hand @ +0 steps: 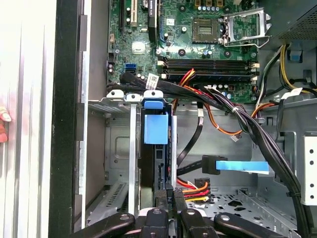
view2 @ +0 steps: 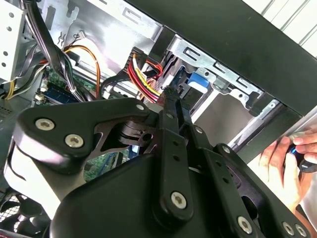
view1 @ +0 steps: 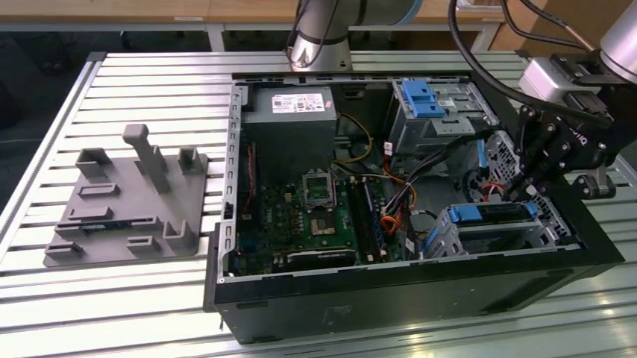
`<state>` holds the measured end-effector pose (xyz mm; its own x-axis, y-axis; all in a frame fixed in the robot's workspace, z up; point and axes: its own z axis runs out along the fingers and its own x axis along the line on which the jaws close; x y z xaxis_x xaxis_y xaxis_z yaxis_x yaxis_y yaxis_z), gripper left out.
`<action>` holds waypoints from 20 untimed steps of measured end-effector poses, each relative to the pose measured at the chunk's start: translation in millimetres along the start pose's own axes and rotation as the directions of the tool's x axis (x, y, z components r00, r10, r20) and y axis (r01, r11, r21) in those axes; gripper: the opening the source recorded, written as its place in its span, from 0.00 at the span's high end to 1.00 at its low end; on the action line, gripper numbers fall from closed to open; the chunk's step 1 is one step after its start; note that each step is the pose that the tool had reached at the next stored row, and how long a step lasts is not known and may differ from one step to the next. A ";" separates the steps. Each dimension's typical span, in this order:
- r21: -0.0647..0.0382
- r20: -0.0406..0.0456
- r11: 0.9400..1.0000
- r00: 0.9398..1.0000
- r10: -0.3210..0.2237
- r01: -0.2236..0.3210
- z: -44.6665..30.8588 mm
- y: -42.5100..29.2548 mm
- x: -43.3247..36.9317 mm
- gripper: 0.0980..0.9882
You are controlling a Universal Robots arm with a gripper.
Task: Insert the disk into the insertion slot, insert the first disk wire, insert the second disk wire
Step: 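Insert the first disk wire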
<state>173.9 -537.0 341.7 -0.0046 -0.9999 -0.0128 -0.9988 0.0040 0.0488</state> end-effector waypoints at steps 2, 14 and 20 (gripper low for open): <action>0.000 -0.002 1.000 1.000 0.000 0.000 0.2 0.0 0.5 0.92; -0.002 -0.017 1.000 1.000 -0.002 0.002 2.1 -1.4 0.8 0.92; -0.002 -0.026 1.000 1.000 -0.002 0.001 3.4 -1.5 0.8 0.92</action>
<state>175.2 -537.7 338.2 -0.0018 -0.9999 0.0127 -0.9987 0.0025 0.0508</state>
